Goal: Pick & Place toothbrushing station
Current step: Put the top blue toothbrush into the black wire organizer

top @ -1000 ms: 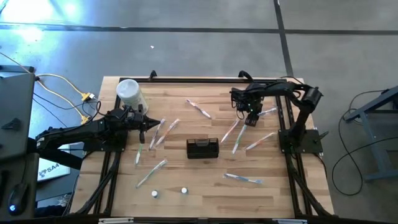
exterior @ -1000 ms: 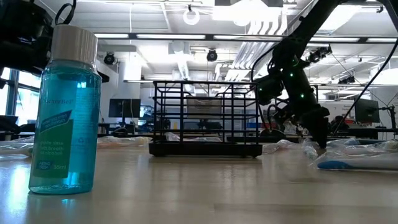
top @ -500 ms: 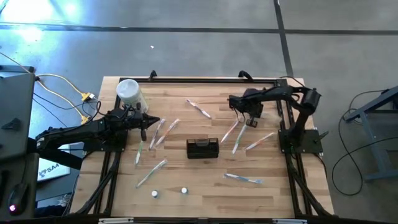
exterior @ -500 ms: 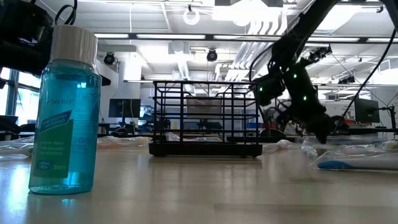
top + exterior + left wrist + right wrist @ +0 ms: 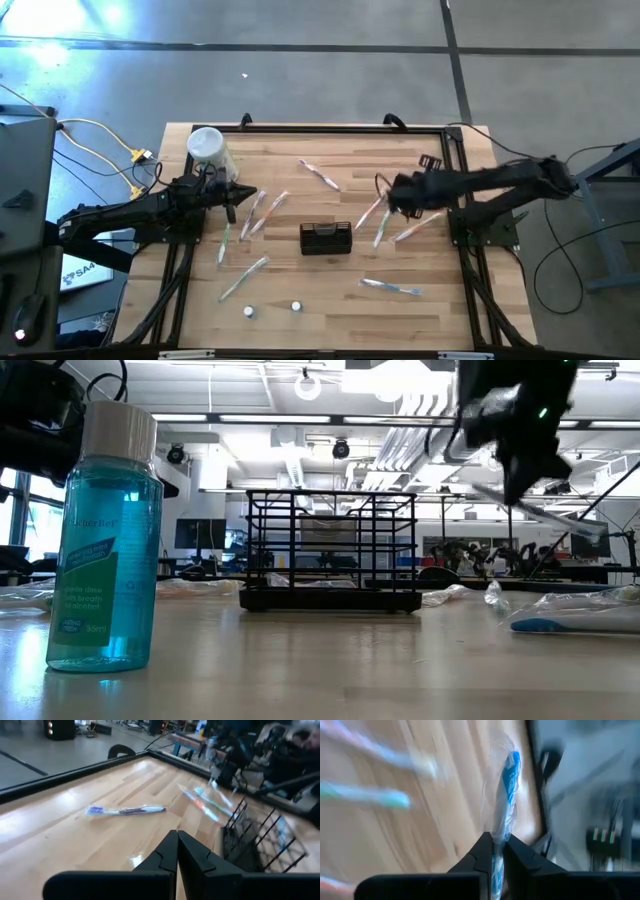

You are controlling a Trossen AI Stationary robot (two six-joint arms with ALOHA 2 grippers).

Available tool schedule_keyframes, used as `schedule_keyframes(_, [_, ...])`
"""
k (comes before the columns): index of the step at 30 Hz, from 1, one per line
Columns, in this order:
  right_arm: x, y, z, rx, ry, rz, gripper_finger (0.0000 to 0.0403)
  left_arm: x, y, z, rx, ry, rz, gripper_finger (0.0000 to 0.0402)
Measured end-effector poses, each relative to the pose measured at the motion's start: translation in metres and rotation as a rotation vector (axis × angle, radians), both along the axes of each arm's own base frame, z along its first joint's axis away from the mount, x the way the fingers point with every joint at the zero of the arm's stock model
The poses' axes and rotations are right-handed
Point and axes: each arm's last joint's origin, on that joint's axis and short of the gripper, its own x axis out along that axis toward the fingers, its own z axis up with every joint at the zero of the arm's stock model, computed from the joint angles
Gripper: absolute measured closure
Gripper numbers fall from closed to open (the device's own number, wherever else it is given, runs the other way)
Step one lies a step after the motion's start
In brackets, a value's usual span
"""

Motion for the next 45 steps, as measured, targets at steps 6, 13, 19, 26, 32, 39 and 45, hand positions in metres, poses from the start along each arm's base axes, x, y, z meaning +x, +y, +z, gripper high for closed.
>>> schedule_keyframes(6, [0.008,0.054,0.017,-0.183,-0.369,0.185,0.0383,0.001,0.000,0.012,-0.067,-0.147,0.006,0.0396])
schedule_keyframes(13, [0.015,0.099,0.022,-0.285,-0.583,0.312,0.0383,-0.001,-0.004,0.037,0.206,-0.331,-0.118,0.0396])
schedule_keyframes(19, [0.018,0.118,0.027,-0.458,-0.618,0.371,0.0383,-0.003,-0.008,0.062,0.111,-0.479,-0.241,0.0396])
schedule_keyframes(26, [0.026,0.127,0.031,-0.539,-0.586,0.411,0.0383,0.013,-0.012,0.062,-0.057,-0.490,-0.315,0.0396])
schedule_keyframes(32, [0.033,0.127,0.036,-0.517,-0.584,0.439,0.0383,0.041,-0.025,0.082,0.080,-0.495,-0.400,0.0396])
schedule_keyframes(39, [0.035,0.134,0.037,-0.400,-0.618,0.531,0.0382,0.100,-0.046,0.110,0.281,-0.283,-0.482,0.0381])
schedule_keyframes(45, [0.037,0.146,0.043,-0.282,-0.715,0.608,0.0382,0.146,-0.061,0.123,0.378,-0.037,-0.564,0.0300])
